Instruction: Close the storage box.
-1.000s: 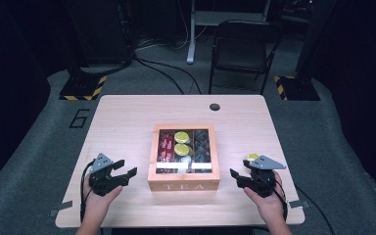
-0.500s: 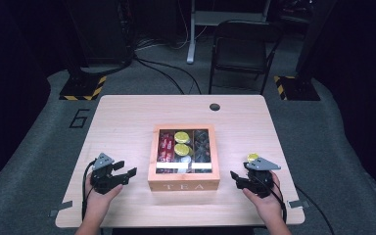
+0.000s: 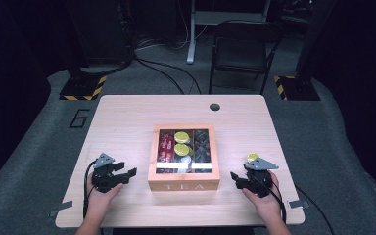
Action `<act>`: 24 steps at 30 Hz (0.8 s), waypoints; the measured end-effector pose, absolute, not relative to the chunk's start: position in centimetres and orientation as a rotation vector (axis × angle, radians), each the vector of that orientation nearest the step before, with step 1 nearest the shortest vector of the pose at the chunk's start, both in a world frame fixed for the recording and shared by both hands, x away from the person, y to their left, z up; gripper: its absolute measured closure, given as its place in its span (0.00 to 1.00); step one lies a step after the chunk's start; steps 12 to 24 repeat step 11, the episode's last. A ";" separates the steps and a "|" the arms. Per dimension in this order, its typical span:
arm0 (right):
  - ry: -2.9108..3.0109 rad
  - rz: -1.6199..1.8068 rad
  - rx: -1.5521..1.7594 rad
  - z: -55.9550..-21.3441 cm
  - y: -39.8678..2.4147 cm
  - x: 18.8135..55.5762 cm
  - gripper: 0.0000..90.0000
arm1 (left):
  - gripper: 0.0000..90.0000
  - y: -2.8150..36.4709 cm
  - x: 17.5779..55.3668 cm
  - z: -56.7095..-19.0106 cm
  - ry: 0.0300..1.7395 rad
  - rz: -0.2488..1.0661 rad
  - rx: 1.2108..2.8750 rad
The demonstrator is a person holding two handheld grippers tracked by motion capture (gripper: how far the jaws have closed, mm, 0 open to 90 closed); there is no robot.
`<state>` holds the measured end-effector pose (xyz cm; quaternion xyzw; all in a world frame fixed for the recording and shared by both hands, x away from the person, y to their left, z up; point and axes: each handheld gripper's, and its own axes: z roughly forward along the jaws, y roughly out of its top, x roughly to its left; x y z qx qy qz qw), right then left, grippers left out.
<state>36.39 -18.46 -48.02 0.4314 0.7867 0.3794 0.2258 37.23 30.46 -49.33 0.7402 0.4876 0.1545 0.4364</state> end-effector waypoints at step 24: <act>2.185 1.033 1.185 -48.4 -18.4 36.6 0.40 | 0.40 29.9 37.3 -49.3 1.201 0.385 1.867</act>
